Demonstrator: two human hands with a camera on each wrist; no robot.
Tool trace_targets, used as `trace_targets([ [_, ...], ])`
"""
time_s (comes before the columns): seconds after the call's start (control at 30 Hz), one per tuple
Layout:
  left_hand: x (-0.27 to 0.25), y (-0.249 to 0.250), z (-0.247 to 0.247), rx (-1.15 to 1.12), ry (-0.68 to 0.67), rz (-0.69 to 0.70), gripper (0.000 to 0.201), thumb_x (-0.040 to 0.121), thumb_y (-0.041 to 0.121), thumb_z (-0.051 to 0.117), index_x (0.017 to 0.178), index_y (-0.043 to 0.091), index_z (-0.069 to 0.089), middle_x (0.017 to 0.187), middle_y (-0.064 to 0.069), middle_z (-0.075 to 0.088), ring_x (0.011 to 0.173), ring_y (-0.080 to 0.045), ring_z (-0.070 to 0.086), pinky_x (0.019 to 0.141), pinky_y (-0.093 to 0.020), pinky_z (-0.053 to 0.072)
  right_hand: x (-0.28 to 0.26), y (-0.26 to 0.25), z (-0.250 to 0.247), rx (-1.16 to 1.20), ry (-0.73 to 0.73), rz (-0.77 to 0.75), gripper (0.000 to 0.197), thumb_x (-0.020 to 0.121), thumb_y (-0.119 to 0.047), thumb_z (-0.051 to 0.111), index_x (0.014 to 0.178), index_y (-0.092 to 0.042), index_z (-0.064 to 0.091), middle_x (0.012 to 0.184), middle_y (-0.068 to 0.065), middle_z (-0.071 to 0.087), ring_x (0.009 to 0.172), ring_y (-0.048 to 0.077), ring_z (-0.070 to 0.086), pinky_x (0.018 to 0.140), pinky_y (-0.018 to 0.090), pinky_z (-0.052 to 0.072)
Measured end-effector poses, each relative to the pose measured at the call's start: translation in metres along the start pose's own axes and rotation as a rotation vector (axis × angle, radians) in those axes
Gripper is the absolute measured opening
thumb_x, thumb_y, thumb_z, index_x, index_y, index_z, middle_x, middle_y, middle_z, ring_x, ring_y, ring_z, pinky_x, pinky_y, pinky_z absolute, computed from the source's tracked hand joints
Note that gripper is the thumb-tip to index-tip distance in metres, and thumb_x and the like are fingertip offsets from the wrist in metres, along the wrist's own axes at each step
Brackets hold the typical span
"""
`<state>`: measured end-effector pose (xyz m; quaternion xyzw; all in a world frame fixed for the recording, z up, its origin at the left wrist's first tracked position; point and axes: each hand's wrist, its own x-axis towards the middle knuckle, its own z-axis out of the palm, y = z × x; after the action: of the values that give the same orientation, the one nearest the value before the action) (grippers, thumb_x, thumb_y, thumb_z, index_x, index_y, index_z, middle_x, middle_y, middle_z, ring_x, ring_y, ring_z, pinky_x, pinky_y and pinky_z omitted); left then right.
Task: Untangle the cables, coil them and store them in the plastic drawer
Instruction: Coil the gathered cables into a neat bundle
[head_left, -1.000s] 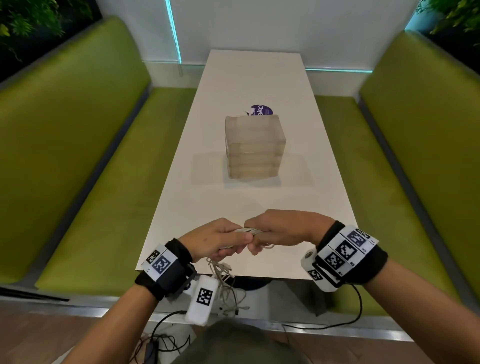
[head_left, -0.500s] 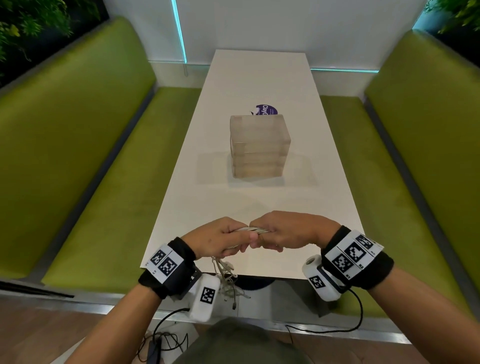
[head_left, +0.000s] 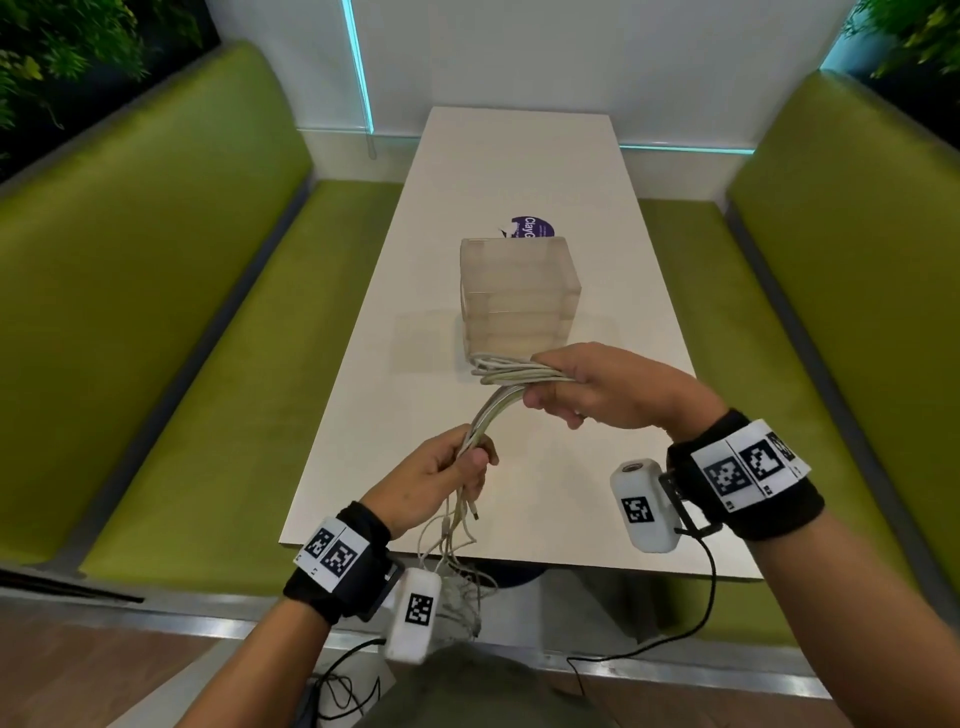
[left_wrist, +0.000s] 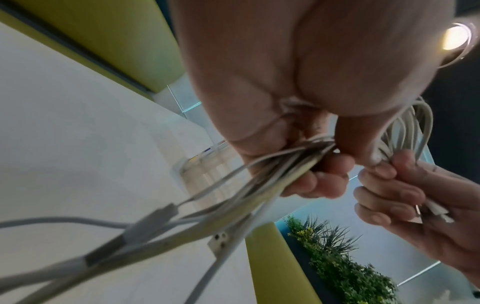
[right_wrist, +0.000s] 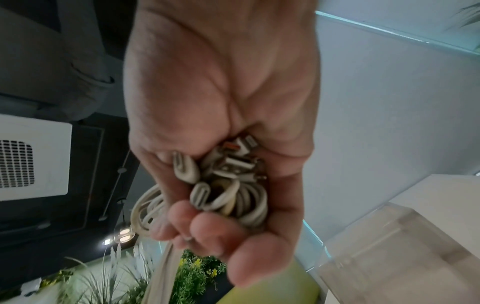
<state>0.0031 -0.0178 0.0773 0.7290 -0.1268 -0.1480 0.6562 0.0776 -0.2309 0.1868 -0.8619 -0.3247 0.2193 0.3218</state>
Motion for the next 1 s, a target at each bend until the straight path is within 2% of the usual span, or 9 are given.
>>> trace_targets([
  [0.1, 0.000, -0.001, 0.000, -0.012, 0.055, -0.011, 0.024, 0.095, 0.031, 0.044, 0.090, 0.009, 0.055, 0.067, -0.004, 0.060, 0.067, -0.017, 0.059, 0.069, -0.030, 0.048, 0.001, 0.002, 0.003, 0.066, 0.030, 0.011, 0.019, 0.095, -0.022, 0.054, 0.083, -0.008, 0.058, 0.057, -0.007, 0.051, 0.056, 0.015, 0.053, 0.057, 0.020, 0.044],
  [0.23, 0.003, 0.000, 0.006, -0.108, 0.225, 0.017, 0.024, 0.097, 0.025, 0.043, 0.087, 0.005, 0.054, 0.061, -0.001, 0.057, 0.065, -0.025, 0.065, 0.064, -0.041, 0.050, 0.003, 0.003, 0.012, 0.198, 0.111, -0.002, 0.020, 0.096, -0.018, 0.051, 0.083, -0.004, 0.056, 0.064, 0.006, 0.051, 0.055, 0.014, 0.048, 0.055, 0.019, 0.044],
  [0.33, 0.010, 0.009, 0.011, -0.314, 0.422, 0.049, 0.026, 0.097, 0.025, 0.043, 0.095, 0.003, 0.057, 0.086, -0.013, 0.072, 0.088, -0.033, 0.069, 0.080, -0.046, 0.056, 0.008, 0.007, 0.036, 0.240, 0.201, 0.023, 0.015, 0.096, -0.012, 0.049, 0.087, -0.004, 0.058, 0.065, 0.002, 0.053, 0.056, 0.014, 0.050, 0.055, 0.022, 0.046],
  [0.43, 0.014, 0.017, 0.011, -0.513, 0.533, 0.052, 0.030, 0.095, 0.023, 0.043, 0.109, 0.004, 0.062, 0.110, -0.019, 0.069, 0.108, -0.031, 0.064, 0.096, -0.037, 0.051, 0.013, 0.012, 0.067, 0.174, 0.190, 0.080, 0.016, 0.097, -0.024, 0.048, 0.087, -0.014, 0.055, 0.066, -0.005, 0.054, 0.059, 0.014, 0.052, 0.064, 0.037, 0.048],
  [0.6, 0.016, 0.026, 0.012, -0.650, 0.524, 0.028, 0.030, 0.098, 0.022, 0.040, 0.108, 0.004, 0.062, 0.114, -0.017, 0.069, 0.104, -0.024, 0.066, 0.089, -0.032, 0.054, 0.020, 0.006, 0.093, 0.140, 0.140, 0.140, 0.021, 0.098, -0.040, 0.044, 0.095, -0.020, 0.050, 0.075, -0.005, 0.055, 0.072, 0.017, 0.054, 0.071, 0.034, 0.044],
  [0.7, 0.017, 0.028, 0.014, -0.734, 0.520, 0.021, 0.029, 0.098, 0.022, 0.039, 0.111, 0.004, 0.059, 0.114, -0.015, 0.069, 0.111, -0.022, 0.064, 0.089, -0.031, 0.055, 0.023, 0.005, 0.095, 0.152, 0.093, 0.161, 0.031, 0.086, -0.047, 0.060, 0.098, -0.019, 0.055, 0.081, -0.003, 0.060, 0.074, 0.016, 0.054, 0.070, 0.032, 0.043],
  [0.8, 0.017, 0.030, 0.017, -0.789, 0.519, 0.014, 0.029, 0.099, 0.022, 0.039, 0.112, 0.004, 0.059, 0.117, -0.015, 0.067, 0.113, -0.021, 0.063, 0.092, -0.032, 0.053, 0.026, 0.005, 0.095, 0.177, 0.116, 0.169, 0.028, 0.077, -0.042, 0.072, 0.088, -0.020, 0.058, 0.073, -0.005, 0.059, 0.067, 0.012, 0.053, 0.063, 0.029, 0.040],
  [0.93, 0.018, 0.031, 0.018, -0.799, 0.507, 0.014, 0.029, 0.100, 0.022, 0.038, 0.106, 0.009, 0.062, 0.120, -0.013, 0.067, 0.113, -0.018, 0.063, 0.097, -0.034, 0.050, 0.028, 0.005, 0.095, 0.219, 0.117, 0.174, 0.010, 0.085, -0.032, 0.067, 0.081, -0.024, 0.061, 0.067, -0.009, 0.056, 0.062, 0.005, 0.051, 0.059, 0.022, 0.037],
  [1.0, 0.017, 0.032, 0.018, -0.797, 0.487, 0.013, 0.028, 0.100, 0.022, 0.037, 0.105, 0.008, 0.061, 0.122, -0.015, 0.065, 0.118, -0.019, 0.060, 0.099, -0.034, 0.048, 0.027, 0.004, 0.094, 0.210, 0.086, 0.171, 0.018, 0.088, -0.032, 0.063, 0.073, -0.028, 0.055, 0.064, -0.009, 0.052, 0.059, 0.005, 0.049, 0.058, 0.023, 0.037],
])
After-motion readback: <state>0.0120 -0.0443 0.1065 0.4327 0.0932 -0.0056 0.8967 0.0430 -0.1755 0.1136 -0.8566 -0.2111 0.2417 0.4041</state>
